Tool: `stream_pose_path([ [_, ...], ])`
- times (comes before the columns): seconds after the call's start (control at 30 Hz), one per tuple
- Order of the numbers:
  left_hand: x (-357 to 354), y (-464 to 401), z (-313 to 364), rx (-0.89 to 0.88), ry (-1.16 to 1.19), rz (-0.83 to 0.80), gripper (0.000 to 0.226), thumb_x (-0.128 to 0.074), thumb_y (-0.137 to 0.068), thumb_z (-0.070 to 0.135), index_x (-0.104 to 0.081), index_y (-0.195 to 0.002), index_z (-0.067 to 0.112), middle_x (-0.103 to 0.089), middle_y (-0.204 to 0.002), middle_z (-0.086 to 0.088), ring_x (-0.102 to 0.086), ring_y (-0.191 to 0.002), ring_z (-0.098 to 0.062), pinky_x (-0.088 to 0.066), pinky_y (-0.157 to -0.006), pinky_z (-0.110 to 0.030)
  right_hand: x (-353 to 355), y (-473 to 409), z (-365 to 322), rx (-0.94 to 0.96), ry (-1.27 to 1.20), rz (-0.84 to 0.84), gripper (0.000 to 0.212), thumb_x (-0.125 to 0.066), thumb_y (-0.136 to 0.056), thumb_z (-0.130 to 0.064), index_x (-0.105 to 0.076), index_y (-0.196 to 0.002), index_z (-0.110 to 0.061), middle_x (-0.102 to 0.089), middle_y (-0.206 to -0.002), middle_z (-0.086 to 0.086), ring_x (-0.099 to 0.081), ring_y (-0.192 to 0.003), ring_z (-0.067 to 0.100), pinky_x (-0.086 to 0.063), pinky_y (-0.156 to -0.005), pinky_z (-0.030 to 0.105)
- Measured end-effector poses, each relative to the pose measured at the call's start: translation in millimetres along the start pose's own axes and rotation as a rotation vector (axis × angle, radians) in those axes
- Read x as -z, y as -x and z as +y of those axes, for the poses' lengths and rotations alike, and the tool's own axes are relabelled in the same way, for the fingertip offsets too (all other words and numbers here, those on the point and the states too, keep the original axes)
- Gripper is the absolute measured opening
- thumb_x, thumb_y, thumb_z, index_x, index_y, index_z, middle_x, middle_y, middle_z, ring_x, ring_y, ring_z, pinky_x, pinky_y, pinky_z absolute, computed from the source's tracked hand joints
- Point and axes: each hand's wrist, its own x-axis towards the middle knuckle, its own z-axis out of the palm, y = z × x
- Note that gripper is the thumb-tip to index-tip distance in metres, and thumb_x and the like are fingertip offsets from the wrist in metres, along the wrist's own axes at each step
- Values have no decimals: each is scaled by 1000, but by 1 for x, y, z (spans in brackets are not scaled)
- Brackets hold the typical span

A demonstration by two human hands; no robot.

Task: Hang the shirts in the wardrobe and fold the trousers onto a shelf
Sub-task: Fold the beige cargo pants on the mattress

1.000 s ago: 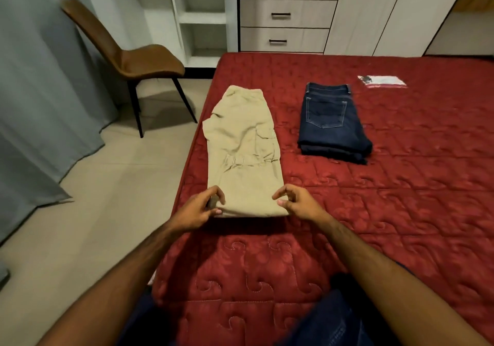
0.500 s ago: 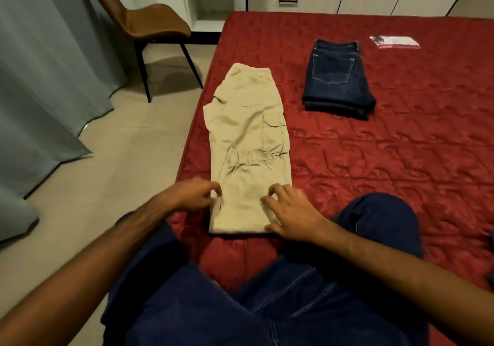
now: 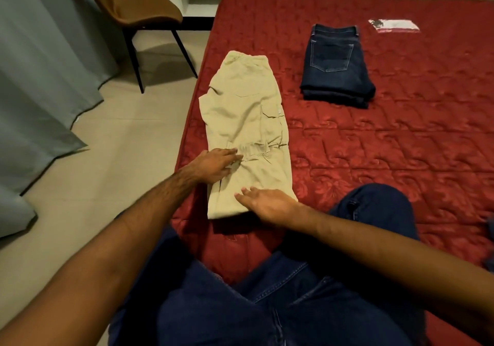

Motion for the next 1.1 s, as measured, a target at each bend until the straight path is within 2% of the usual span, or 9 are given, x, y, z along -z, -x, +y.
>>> stream_pose_path([
  [0.17, 28, 13, 13, -75, 174, -77, 69, -29, -87, 67, -60, -135, 29, -58, -138, 4, -51, -128, -13, -41, -104, -38, 80, 14, 25, 100, -416, -49, 32, -48, -100, -12, -57, -131, -9, -67, -115, 15, -62, -103, 31, -41, -84, 32],
  [0.23, 34, 22, 22, -95, 358, -239, 64, -41, -83, 55, -64, -127, 15, -63, -122, 1, -58, -112, -16, -44, -96, -36, 103, 23, 34, 167, -600, -156, 28, -50, -100, -24, -62, -118, -7, -67, -106, 6, -61, -96, 18, -44, -86, 31],
  [0.43, -11, 73, 21, 423, 1043, -501, 35, -55, -97, 40, -67, -88, 9, -67, -97, -18, -63, -84, -28, -58, -74, -32, 151, 11, 80, 206, -943, -326, 25, -51, -102, -12, -62, -120, 0, -67, -115, 5, -62, -101, 14, -53, -90, 28],
  [0.57, -11, 101, 58, 423, 1628, -304, 33, -41, -103, 34, -63, -115, 13, -69, -115, -7, -63, -106, -24, -46, -103, -44, 156, -31, 98, 170, -727, -215, 12, -59, -99, -11, -65, -94, -20, -65, -90, -10, -59, -81, -1, -47, -75, 22],
  [0.63, -21, 106, 50, 438, 1788, -248, 46, -38, -99, 47, -62, -124, 18, -68, -124, -4, -65, -111, -21, -49, -99, -41, 137, -58, 105, 42, -442, -21, 4, -63, -96, -16, -63, -93, -19, -63, -87, -5, -55, -76, 5, -41, -72, 27],
  [0.73, -19, 112, 27, 431, 1890, -257, 81, -14, -96, 71, -58, -134, 15, -68, -124, -10, -66, -106, -26, -52, -85, -39, 99, -72, 108, -139, -286, 170, 28, -60, -93, -10, -60, -121, -15, -64, -115, 5, -61, -103, 22, -47, -82, 31],
  [0.87, -13, 103, -2, 494, 1565, 138, 43, -46, -103, 43, -53, -130, 11, -68, -116, -19, -71, -83, -23, -58, -70, -45, 65, -47, 86, -106, -199, 290, 40, -58, -93, -39, -51, -129, -24, -50, -130, 5, -50, -116, 29, -46, -94, 49],
  [0.97, -12, 87, -14, 320, 958, 506, 35, -61, -98, 22, -51, -132, 19, -57, -130, -11, -63, -104, -17, -55, -85, -44, 25, -6, 41, 83, -171, 196, 75, -44, -84, -68, -43, -141, -19, -44, -143, 10, -46, -127, 33, -41, -104, 54],
  [1.1, -4, 45, -5, 33, 307, 371, 54, -57, -97, 36, -39, -148, 36, -33, -159, 5, -32, -144, -20, -30, -112, -47, -24, 24, 1, 44, 168, -18, 110, -61, -81, -51, 8, -157, -12, 8, -163, 21, 3, -150, 44, -7, -114, 70],
])
